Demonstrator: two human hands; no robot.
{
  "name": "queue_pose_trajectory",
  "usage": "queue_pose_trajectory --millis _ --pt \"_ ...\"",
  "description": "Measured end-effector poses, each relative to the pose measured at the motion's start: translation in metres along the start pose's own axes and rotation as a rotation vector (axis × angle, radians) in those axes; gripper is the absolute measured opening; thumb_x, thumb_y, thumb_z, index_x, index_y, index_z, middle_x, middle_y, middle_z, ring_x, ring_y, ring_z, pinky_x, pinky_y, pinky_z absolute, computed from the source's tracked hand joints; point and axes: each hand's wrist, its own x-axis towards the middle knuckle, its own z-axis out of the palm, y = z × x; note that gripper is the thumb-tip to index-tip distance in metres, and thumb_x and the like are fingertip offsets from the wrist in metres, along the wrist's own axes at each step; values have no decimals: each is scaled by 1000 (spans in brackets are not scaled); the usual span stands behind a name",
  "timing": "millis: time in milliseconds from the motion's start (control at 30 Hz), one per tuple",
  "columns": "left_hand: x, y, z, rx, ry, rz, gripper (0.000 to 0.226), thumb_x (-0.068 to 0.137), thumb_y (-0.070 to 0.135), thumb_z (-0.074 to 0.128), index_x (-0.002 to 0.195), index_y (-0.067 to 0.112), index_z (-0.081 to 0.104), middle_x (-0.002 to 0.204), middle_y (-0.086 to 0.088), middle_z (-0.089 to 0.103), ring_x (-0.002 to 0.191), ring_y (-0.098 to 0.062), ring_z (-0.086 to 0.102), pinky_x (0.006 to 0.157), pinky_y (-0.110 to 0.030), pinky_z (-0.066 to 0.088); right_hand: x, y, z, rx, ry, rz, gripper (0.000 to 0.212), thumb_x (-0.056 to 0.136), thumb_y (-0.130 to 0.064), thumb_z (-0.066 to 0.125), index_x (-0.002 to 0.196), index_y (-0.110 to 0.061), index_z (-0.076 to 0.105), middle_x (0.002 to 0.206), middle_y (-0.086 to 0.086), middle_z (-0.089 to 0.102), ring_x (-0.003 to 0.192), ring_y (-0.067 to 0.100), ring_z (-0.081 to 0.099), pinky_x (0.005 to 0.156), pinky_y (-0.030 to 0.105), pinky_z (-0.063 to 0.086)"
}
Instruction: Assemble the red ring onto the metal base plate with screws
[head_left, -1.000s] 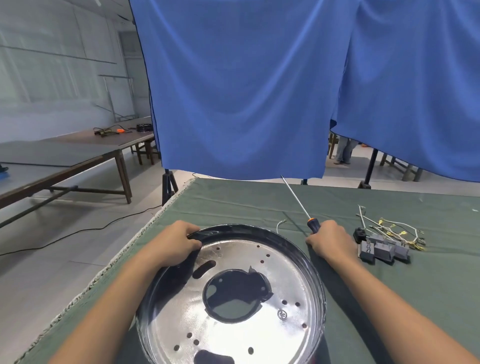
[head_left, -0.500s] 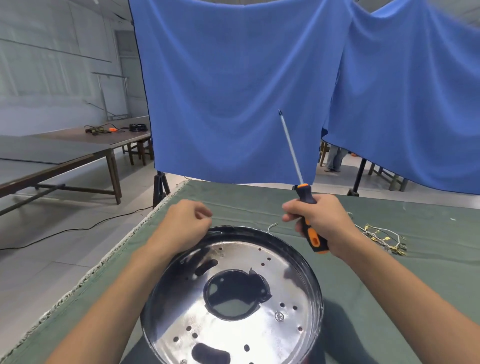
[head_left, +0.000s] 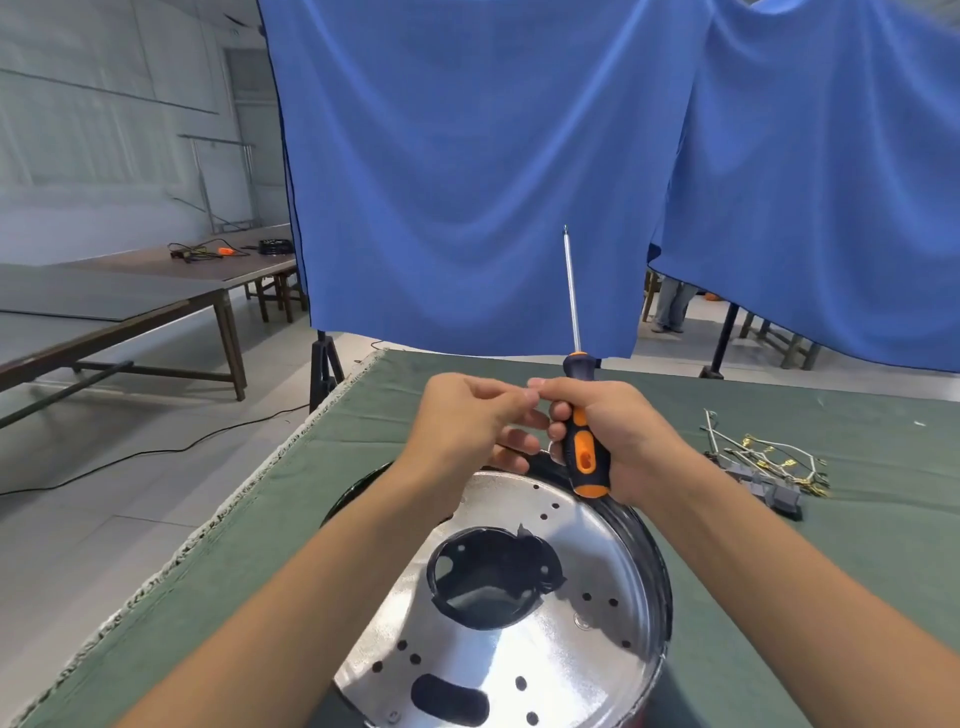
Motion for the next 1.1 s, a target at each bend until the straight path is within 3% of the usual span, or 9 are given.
queue_pose_trajectory --millis 167,367,667,833,900,1000,1100 --pt "17 3 3 -79 -9 -125 17 85 14 69 90 -2 71 78 -12 72 47 -9 59 44 -20 48 11 2 -6 60 18 28 7 83 -11 68 82 -6 64 45 -4 48 37 8 46 39 19 41" --pt "32 -7 5 -246 -52 -263 14 86 10 67 90 -3 70 75 -12 71 45 -8 58 45 -18 50 25 2 -13 -98 52 -38 19 82 -14 71 70 -10 56 43 -3 48 35 8 46 38 19 40" --pt "35 -12 -2 -291 -57 -314 15 84 4 65 70 2 72 66 -12 70 47 -11 62 44 -21 52 25 8 -15 -311 10 -177 23 87 -15 64 67 -8 56 43 -3 50 34 13 46 38 21 37" --pt "30 -9 -2 -358 -14 -342 8 83 6 62 82 0 68 71 -11 72 49 -12 64 45 -21 53 14 6 -17 -327 -1 -190 28 92 -29 56 79 -6 64 46 0 53 35 16 47 38 20 37" --pt "28 -5 -7 -409 39 -334 9 83 5 62 76 1 66 69 -11 72 47 -12 63 45 -22 53 8 5 -24 -482 1 -248 34 93 -42 52 82 -12 64 49 0 56 36 17 50 38 19 37" --pt "26 2 -21 -558 150 -322 12 84 4 61 73 0 64 64 -11 69 48 -15 64 48 -25 56 -5 6 -40 -794 12 -403 24 90 -51 52 81 -29 55 59 2 63 37 17 54 43 22 41" --pt "22 5 -36 -703 226 -276 11 85 3 59 75 0 62 63 -12 68 59 -20 66 57 -32 61 -17 10 -54 -1044 35 -521 21 86 -56 54 83 -36 55 62 -2 65 46 12 57 58 31 51"
